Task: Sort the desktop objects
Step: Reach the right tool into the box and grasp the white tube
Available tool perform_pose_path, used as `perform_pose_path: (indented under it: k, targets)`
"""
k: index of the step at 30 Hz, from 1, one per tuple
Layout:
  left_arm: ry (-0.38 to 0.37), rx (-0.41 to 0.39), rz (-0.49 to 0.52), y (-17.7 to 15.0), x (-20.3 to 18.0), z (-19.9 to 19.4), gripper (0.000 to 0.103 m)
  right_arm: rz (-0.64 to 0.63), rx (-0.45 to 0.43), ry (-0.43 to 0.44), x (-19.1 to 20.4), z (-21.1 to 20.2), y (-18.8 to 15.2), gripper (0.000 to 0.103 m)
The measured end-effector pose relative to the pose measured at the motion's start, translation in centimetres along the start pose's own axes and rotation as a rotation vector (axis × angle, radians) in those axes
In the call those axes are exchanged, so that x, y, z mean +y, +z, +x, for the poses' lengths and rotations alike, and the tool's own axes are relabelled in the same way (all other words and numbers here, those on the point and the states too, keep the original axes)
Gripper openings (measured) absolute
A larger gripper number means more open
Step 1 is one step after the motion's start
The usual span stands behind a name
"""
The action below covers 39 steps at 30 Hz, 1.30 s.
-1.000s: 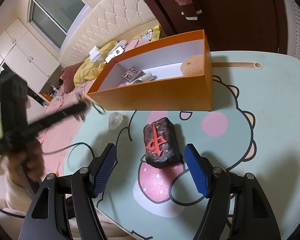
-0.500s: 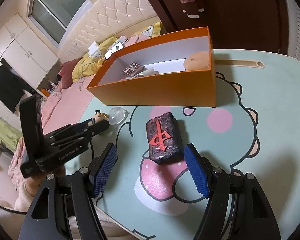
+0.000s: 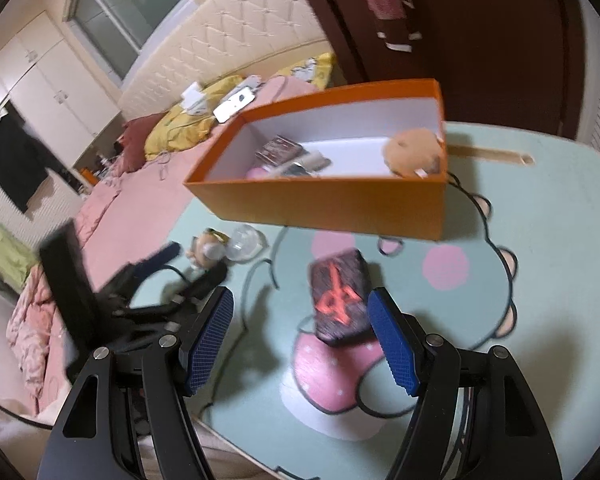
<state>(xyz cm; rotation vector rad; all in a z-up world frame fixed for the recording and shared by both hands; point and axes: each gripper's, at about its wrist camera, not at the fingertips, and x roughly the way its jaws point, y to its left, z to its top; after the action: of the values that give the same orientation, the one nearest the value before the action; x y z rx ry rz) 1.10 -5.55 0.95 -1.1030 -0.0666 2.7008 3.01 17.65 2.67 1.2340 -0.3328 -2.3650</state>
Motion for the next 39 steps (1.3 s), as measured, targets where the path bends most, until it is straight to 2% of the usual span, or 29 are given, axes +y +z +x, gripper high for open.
perform_pose_path:
  k: [4, 7, 10, 13, 18, 24, 27, 29, 30, 33, 34, 39]
  targets:
    - [-0.012, -0.004, -0.033, 0.0, 0.4, 0.1, 0.1, -0.059, -0.001, 0.029, 1.8, -0.2, 3.7, 0.071]
    - [-0.021, -0.005, -0.051, 0.0, 0.6, 0.1, 0.1, -0.056, 0.018, 0.022, 2.8, 0.4, 7.6, 0.071]
    - [-0.031, -0.002, -0.065, 0.0, 0.9, 0.3, 0.099, 0.004, 0.131, -0.007, 2.3, 3.1, 11.6, 0.071]
    - [-0.043, -0.003, -0.079, 0.0, 1.1, 0.3, 0.099, 0.081, 0.285, -0.021, 0.9, 7.3, 14.2, 0.071]
    - [-0.061, -0.004, -0.103, 0.0, 1.5, 0.3, 0.1, 0.218, 0.478, -0.116, -1.9, 13.9, 14.9, 0.056]
    - [-0.081, -0.009, -0.127, 0.1, 1.9, 0.3, 0.099, 0.26, 0.518, -0.123, -2.7, 16.3, 15.0, 0.048]
    - [-0.087, -0.01, -0.134, 0.2, 2.0, 0.2, 0.1, 0.191, 0.529, -0.113, -1.4, 16.6, 15.1, 0.037]
    - [-0.09, -0.01, -0.138, 0.2, 2.0, 0.2, 0.1, 0.152, 0.522, -0.122, -0.5, 16.9, 15.4, 0.034]
    - [-0.091, -0.011, -0.139, 0.2, 2.0, 0.2, 0.1, 0.184, 0.541, -0.09, -0.7, 17.3, 15.3, 0.032]
    - [-0.093, -0.011, -0.144, 0.2, 2.2, 0.1, 0.1, 0.316, 0.615, 0.02, -1.8, 18.5, 14.9, 0.032]
    - [-0.093, -0.011, -0.146, 0.2, 2.2, 0.2, 0.1, 0.333, 0.628, 0.026, -1.9, 18.7, 14.9, 0.032]
    - [-0.092, -0.015, -0.149, 0.1, 2.2, 0.2, 0.1, 0.226, 0.658, -0.043, 0.0, 19.2, 15.0, 0.033]
